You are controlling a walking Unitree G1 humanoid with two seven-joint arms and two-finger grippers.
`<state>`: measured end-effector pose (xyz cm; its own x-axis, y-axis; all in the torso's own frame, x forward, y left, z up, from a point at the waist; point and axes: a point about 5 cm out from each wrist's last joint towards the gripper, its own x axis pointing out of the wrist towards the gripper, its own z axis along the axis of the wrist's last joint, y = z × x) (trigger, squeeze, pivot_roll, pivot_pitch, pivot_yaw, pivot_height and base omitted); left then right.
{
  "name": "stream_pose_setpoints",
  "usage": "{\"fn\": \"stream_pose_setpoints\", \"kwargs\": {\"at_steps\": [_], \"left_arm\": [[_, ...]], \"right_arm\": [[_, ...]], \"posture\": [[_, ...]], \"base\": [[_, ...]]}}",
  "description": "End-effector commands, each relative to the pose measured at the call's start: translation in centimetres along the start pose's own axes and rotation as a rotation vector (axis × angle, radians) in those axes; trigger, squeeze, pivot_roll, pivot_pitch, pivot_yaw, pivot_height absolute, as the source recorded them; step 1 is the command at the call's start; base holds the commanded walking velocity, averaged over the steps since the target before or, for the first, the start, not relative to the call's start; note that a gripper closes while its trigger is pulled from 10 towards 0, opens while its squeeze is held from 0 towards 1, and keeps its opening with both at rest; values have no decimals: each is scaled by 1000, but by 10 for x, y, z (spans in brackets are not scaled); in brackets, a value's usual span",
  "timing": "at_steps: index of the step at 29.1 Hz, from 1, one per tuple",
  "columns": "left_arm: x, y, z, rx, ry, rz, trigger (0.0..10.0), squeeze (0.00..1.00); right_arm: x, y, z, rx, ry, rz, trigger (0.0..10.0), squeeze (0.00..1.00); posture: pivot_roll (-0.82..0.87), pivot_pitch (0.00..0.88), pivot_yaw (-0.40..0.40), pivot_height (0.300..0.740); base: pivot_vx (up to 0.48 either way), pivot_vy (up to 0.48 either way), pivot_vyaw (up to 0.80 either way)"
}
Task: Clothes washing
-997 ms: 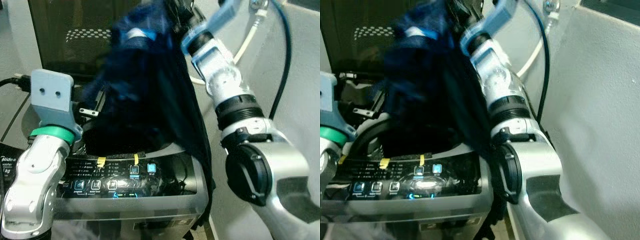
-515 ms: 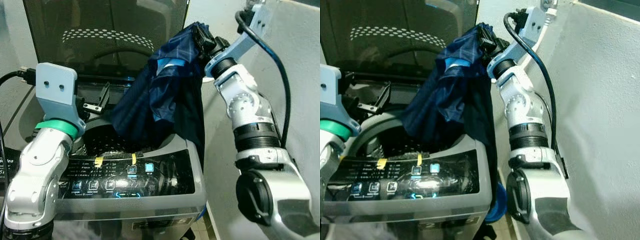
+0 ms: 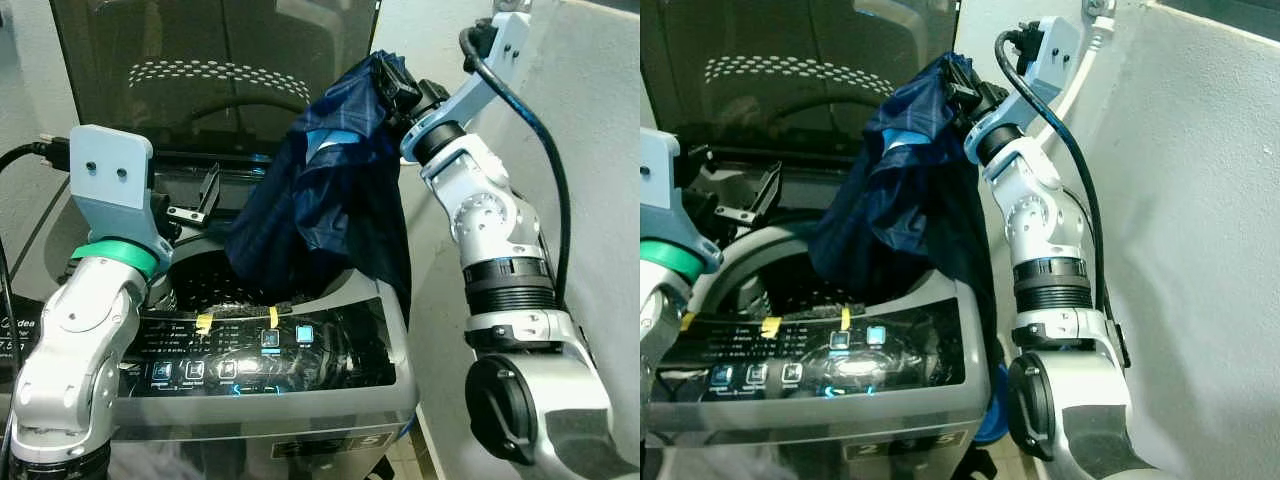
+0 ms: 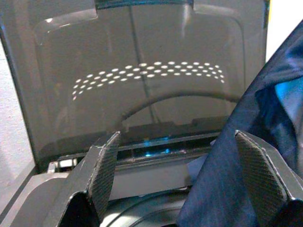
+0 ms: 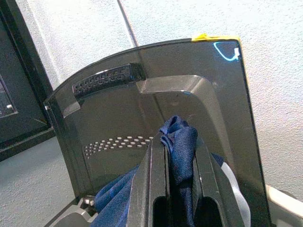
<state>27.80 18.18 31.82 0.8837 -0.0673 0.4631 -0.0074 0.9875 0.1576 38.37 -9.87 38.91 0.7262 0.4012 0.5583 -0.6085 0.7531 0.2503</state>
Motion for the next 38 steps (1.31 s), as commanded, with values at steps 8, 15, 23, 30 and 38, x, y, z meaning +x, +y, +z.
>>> {"fn": "stream_pose_setpoints", "kwargs": {"at_steps": [8,15,23,30,38], "left_arm": [[-3,-2,-1,-8,17,-4,10000,0],[-2,-2,-1,-16,17,-4,10000,0],[-3,-6,-2,-2,45,-41,10000,0],[-4,-2,-6,-31,73,-1,10000,0],[-4,-2,-7,0,68,-6,10000,0]], "right_arm": [[5,16,18,-7,-60,52,10000,0],[5,16,18,-8,-57,50,10000,0],[4,16,17,-6,-49,49,10000,0],[3,16,16,-7,-46,50,10000,0],[4,18,15,-7,-41,57,10000,0]], "posture": [[46,44,-48,740],[45,46,-48,740],[47,49,-46,740],[48,42,-45,740],[45,30,-49,740]], "base": [[0,407,0],[0,480,0],[0,36,0],[0,-274,0],[0,0,0]]}}
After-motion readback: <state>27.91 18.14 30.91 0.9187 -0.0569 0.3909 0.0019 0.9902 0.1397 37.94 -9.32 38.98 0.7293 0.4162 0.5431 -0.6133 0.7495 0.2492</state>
